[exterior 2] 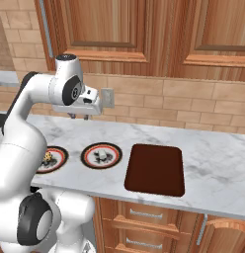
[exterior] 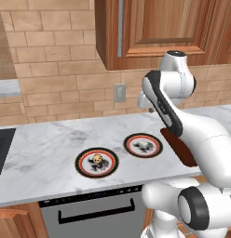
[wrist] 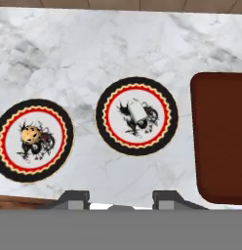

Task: Move the dessert items from the plates to the tray.

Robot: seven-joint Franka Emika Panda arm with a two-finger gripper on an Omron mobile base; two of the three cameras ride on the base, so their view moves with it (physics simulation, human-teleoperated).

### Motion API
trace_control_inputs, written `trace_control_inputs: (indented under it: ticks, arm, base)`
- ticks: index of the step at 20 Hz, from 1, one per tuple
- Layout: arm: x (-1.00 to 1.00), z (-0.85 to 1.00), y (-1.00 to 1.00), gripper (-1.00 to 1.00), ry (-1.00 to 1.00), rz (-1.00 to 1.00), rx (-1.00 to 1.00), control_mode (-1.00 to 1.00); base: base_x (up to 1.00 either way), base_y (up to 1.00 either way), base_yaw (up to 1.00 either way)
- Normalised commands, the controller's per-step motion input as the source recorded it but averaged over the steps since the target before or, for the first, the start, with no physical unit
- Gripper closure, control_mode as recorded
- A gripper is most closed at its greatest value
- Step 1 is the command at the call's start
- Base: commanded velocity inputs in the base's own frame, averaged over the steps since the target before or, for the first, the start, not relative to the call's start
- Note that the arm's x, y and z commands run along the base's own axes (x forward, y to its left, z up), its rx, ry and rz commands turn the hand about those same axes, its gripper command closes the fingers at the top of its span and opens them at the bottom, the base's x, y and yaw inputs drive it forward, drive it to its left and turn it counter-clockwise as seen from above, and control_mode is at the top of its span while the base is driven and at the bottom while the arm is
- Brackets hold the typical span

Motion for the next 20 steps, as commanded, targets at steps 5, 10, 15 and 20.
trace_control_inputs:
  ticks: [5,10,15,20]
  arm:
    - [0.08,-0.15,0.0,-1.0,0.05,0.0,-0.01,-1.0]
    - [0.13,-0.49,-0.18,-1.0,0.03,0.03,-0.02,-1.0]
    - [0.24,-0.81,-0.08,-1.0,0.07,0.05,-0.01,-1.0]
    - [0.23,-0.69,-0.01,-1.0,0.05,0.09,0.0,-1.0]
  base:
    - [0.0,0.0,0.0]
    - [0.0,0.0,0.0]
    - [0.0,0.0,0.0]
    - [0.0,0.0,0.0]
